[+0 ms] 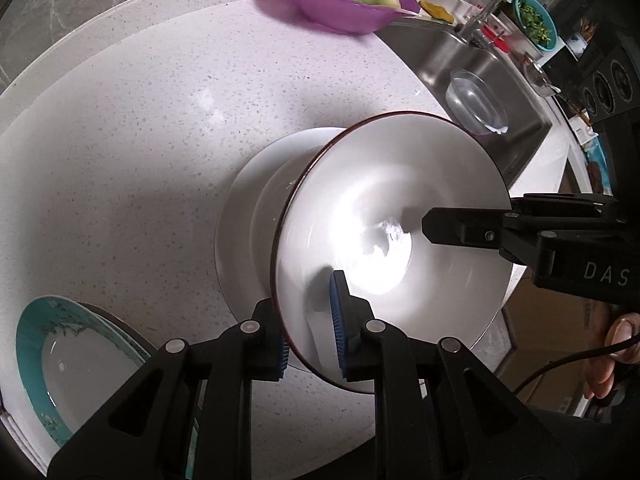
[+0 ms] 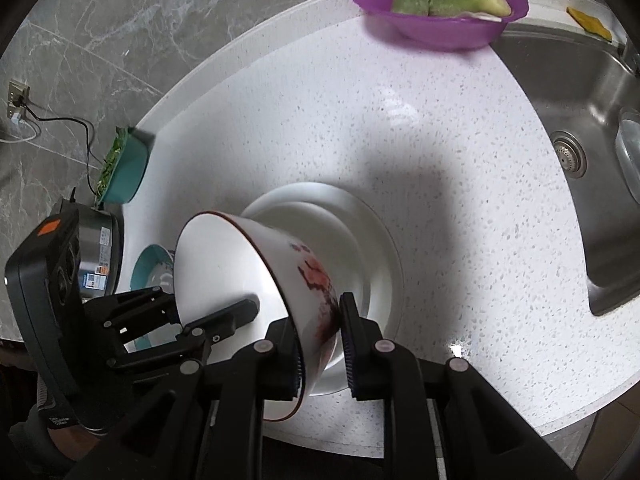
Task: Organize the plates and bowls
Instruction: 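Carry the brown-rimmed bowl with both grippers and lower it onto the white plates, then open both grippers and pull them away from the bowl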
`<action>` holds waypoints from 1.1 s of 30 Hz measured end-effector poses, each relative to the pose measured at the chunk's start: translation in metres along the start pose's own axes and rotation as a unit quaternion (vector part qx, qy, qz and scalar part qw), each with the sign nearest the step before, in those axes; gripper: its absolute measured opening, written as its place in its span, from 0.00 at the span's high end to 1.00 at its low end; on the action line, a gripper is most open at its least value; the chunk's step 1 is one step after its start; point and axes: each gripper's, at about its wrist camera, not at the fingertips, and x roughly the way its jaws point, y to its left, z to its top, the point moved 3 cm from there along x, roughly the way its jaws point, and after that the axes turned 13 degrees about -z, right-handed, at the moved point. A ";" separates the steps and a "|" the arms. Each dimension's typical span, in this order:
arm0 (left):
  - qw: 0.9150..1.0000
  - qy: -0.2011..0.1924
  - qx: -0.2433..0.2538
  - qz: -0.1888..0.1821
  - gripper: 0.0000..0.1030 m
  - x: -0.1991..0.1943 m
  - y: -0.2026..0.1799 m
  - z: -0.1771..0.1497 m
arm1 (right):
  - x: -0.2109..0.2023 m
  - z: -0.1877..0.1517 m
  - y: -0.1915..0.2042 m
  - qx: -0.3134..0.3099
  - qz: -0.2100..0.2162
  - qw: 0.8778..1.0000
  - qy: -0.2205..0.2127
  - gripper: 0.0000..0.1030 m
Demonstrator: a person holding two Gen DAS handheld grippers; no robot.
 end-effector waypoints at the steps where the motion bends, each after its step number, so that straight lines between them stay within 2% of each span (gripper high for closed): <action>1: 1.000 -0.001 0.001 0.001 0.85 0.001 0.001 0.000 | 0.001 -0.001 -0.001 0.000 0.000 1.000 0.001 0.82; 8: 1.000 -0.016 -0.007 -0.006 0.81 0.003 0.005 0.004 | 0.010 -0.005 -0.002 0.009 -0.003 1.000 0.009 0.85; 14: 0.998 -0.044 -0.021 -0.032 0.72 -0.005 0.012 0.007 | 0.020 -0.004 -0.004 0.017 0.002 1.000 0.023 0.88; 18: 0.996 -0.071 -0.023 -0.048 0.59 -0.015 0.013 0.009 | 0.023 -0.001 -0.002 0.014 -0.002 1.000 0.025 0.87; 23: 0.995 -0.075 -0.025 -0.058 0.57 -0.021 0.012 0.013 | 0.024 0.002 0.001 0.008 -0.010 1.000 0.024 0.88; 25: 0.993 -0.089 -0.028 -0.066 0.54 -0.026 0.014 0.013 | 0.025 0.004 0.001 0.005 -0.014 1.000 0.025 0.88; 27: 0.992 -0.111 -0.032 -0.059 0.34 -0.034 0.018 0.013 | 0.026 0.005 0.003 0.000 -0.022 0.999 0.025 0.86; 29: 0.989 -0.129 -0.040 -0.059 0.33 -0.043 0.024 0.015 | 0.026 0.007 0.002 -0.003 -0.031 0.999 0.025 0.86; 33: 0.989 -0.131 -0.048 -0.058 0.33 -0.047 0.032 0.016 | 0.026 0.010 -0.002 0.000 -0.032 0.999 0.024 0.85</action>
